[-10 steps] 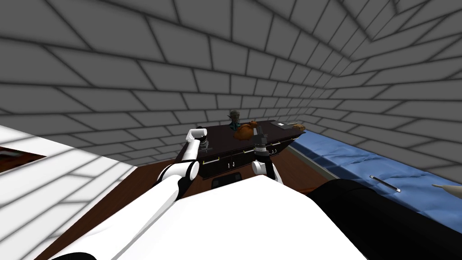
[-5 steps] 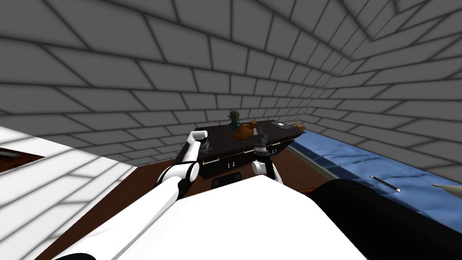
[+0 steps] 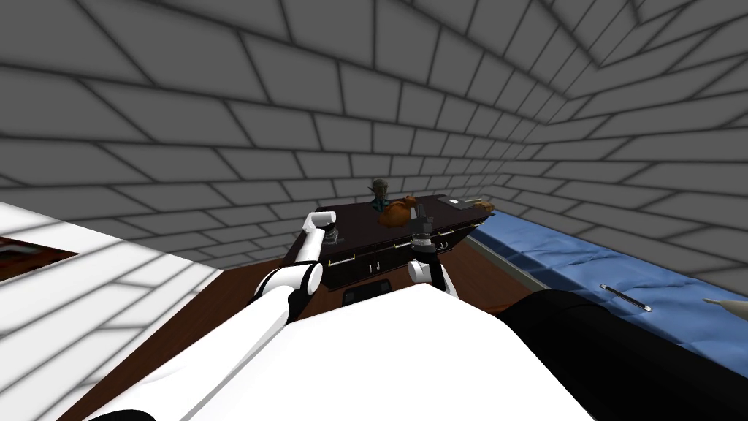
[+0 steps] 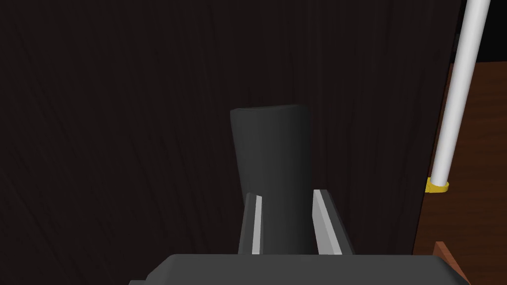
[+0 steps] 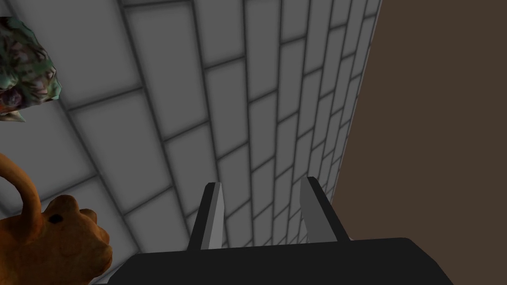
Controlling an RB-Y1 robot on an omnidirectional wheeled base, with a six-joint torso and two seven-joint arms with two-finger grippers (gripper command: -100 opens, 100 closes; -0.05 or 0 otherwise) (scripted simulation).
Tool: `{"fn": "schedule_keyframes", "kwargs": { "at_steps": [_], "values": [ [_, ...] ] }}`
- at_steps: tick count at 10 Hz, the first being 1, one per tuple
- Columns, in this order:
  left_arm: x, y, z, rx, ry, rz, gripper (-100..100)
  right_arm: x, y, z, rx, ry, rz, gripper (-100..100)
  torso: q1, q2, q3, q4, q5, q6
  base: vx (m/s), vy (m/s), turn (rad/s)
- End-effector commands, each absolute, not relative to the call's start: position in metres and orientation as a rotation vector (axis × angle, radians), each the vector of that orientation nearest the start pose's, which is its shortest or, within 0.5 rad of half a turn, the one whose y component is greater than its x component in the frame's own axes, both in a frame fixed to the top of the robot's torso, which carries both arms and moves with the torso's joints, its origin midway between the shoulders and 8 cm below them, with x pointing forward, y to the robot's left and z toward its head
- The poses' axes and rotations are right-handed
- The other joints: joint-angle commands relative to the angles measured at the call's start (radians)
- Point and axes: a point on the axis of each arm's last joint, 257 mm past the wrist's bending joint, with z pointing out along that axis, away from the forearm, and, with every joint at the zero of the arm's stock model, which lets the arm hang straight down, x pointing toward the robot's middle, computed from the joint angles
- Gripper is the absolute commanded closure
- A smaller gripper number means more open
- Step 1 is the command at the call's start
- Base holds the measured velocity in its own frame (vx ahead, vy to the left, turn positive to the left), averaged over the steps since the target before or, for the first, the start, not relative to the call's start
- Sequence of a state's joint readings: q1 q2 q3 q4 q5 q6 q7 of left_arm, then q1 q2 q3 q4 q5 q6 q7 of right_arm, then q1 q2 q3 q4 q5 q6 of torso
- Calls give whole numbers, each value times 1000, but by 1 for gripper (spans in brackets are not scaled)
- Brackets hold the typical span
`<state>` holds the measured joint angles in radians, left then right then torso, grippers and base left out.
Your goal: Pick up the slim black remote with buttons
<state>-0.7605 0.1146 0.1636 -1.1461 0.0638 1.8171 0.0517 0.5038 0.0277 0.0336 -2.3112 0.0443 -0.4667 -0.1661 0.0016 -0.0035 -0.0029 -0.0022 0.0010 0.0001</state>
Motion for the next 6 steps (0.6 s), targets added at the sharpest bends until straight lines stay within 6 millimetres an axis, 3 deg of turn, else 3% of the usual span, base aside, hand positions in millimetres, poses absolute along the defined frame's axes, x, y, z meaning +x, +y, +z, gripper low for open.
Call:
{"fn": "schedule_keyframes", "kwargs": {
  "at_steps": [1,2,5,6],
  "values": [
    [477,211,-313,-2180,2198,-64,0,345,-266,31,722,572,1458,0,0,0,0,0,0,0,0,0,0],
    [478,211,-301,-2179,2200,-64,100,345,-266,31,722,572,1458,0,0,0,0,0,0,0,0,0,0],
    [478,210,-295,-2178,2200,-65,100,345,-266,31,722,572,1458,0,0,1,1,1,0,0,0,0,0],
    [478,211,-294,-2179,2201,-64,0,345,-266,31,722,572,1458,0,0,1,0,0,0,0,0,0,0]
  ]
}}
